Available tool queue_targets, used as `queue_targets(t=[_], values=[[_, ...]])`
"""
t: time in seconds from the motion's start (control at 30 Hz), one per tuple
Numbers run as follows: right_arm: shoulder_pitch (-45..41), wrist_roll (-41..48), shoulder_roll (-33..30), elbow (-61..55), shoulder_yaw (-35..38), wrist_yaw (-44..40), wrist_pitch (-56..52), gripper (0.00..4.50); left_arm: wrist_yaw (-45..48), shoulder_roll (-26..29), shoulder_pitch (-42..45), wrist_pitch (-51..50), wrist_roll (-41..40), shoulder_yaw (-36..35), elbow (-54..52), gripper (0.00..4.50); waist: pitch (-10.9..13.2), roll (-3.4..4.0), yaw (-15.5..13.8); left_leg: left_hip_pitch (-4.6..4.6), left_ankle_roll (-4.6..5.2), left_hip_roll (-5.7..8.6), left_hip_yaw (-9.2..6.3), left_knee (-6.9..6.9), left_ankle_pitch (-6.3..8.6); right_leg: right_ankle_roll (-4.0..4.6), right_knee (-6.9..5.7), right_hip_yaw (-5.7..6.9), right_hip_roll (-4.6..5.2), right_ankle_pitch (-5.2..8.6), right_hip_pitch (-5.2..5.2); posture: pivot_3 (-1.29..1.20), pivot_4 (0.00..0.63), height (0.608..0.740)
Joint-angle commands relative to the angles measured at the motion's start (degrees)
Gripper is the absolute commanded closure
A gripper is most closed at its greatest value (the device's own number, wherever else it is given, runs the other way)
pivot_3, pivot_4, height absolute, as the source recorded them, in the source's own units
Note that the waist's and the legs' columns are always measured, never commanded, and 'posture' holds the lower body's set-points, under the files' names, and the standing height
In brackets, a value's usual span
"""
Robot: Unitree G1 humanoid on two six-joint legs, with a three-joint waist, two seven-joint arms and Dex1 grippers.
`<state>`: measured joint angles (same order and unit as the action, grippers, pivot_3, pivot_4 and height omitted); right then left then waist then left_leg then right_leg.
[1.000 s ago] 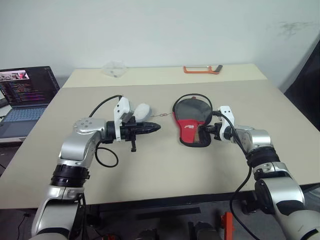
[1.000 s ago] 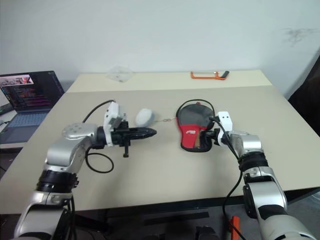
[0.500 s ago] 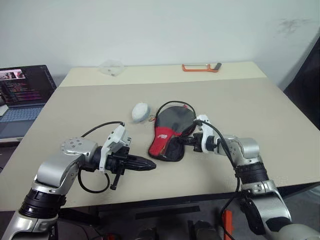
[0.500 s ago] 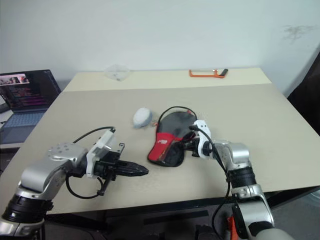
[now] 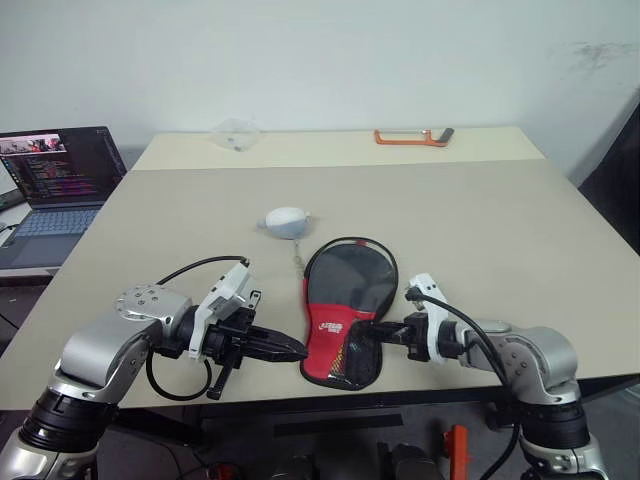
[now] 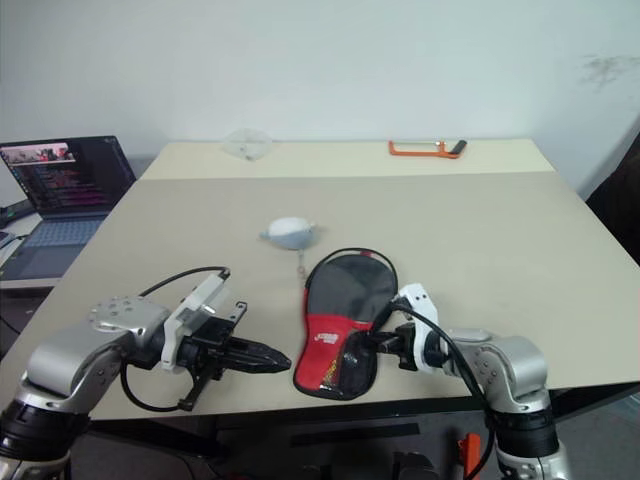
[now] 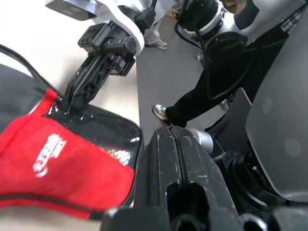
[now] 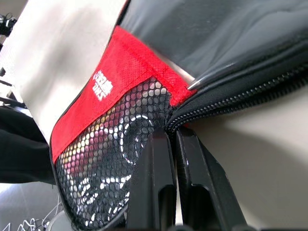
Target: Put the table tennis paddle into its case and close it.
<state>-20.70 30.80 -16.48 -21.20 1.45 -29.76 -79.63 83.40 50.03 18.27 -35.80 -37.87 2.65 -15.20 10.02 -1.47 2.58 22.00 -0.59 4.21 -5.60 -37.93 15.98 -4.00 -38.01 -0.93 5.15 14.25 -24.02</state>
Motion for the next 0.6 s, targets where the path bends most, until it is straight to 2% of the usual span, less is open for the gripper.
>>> queue_targets(t=[0.03,0.6], values=[[0.5,1.9,-1.2,-2.5,1.6,0.5,-1.1,4.47,1.6,0.2,1.2,0.8,-0.2,0.9,-0.4,4.5,0.0,0.0,-0.1,0.0,0.0,0.0,0.0,0.0,0.0,0.0,0.0,0.0,0.0,0.0,0.01,0.0,0.15,0.74],[-2.2,3.9,-12.1,-0.5,1.0,-2.6,0.5,4.47,1.0,-0.3,0.9,2.0,0.0,2.6,-0.3,4.5,0.0,-0.01,-0.8,0.0,0.02,0.01,-0.01,-0.02,0.0,-0.01,0.06,0.07,0.01,0.01,0.09,0.0,0.15,0.74]])
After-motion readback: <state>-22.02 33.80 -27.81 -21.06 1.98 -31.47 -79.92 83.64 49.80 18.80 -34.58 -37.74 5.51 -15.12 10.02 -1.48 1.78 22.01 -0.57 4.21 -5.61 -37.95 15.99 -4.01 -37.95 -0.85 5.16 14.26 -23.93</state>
